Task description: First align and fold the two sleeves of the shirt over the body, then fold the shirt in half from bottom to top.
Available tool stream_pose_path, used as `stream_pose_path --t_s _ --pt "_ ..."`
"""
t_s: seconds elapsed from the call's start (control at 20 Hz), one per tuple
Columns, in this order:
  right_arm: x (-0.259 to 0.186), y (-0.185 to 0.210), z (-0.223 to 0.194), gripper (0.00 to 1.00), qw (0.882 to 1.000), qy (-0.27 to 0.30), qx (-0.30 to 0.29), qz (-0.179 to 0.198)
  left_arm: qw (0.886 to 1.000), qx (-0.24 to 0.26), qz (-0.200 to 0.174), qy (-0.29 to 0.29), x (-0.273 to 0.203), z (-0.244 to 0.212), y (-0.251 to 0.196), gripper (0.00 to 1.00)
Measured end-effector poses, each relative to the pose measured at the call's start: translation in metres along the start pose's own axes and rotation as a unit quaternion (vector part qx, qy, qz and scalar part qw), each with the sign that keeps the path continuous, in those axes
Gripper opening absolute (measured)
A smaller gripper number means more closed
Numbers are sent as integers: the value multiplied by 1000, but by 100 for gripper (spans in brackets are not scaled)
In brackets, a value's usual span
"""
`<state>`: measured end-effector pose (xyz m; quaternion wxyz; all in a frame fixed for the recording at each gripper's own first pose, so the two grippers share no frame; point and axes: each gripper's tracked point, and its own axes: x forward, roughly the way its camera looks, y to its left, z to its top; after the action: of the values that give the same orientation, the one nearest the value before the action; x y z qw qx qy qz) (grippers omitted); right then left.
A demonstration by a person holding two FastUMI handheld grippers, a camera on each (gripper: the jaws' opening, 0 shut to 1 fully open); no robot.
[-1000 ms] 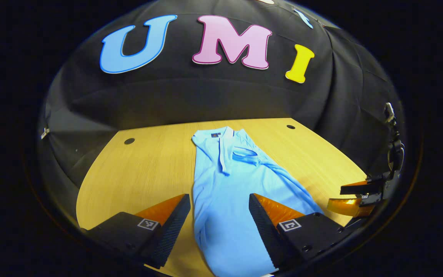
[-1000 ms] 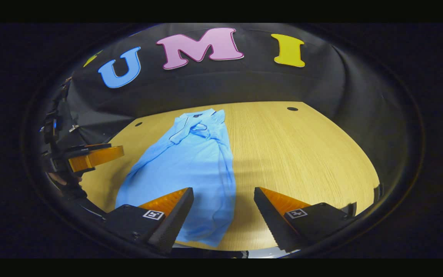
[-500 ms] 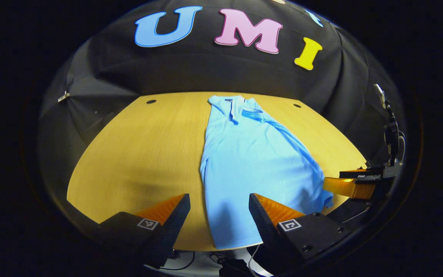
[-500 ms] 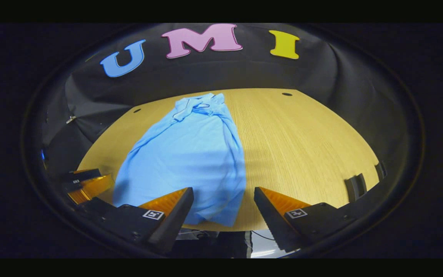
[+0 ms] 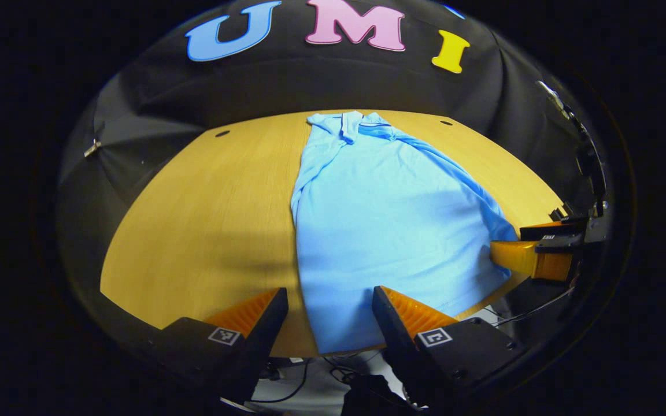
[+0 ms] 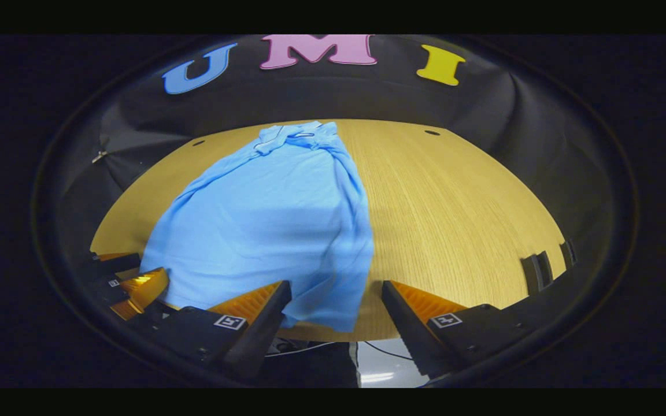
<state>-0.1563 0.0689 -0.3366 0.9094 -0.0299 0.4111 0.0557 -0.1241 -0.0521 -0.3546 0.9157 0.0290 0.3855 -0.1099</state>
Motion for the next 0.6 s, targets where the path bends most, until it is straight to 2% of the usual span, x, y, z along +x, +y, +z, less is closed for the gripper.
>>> stream_pose_path --t_s 0.1,0.2,0.25,0.3,0.35,0.4,0.45,0.5,0.55,0.6 --pt "3 0 1 92 1000 8 2 3 1000 2 -8 7 1 1 -5 94" --pt "5 0 1 66 1000 18 0 9 1000 3 -14 9 2 4 -9 78" --pt "5 2 1 48 1000 22 0 14 1000 2 -17 9 4 5 -12 66" --pt "5 1 1 39 999 28 -3 19 1000 -3 -24 10 5 6 -16 49" --pt "4 2 2 24 999 32 2 26 999 -13 -28 12 5 7 -20 31" --pt "5 2 1 17 999 39 5 30 999 -23 -33 16 6 8 -22 27" --pt "5 2 2 9 998 45 5 38 999 -33 -37 19 6 10 -24 18" --pt "6 3 1 20 998 53 7 45 998 -46 -40 24 7 10 -24 13" --pt "6 4 3 7 997 60 8 55 997 -57 -45 31 7 11 -24 7" --pt "8 4 3 1 996 65 13 66 996 -68 -50 39 6 11 -24 6"
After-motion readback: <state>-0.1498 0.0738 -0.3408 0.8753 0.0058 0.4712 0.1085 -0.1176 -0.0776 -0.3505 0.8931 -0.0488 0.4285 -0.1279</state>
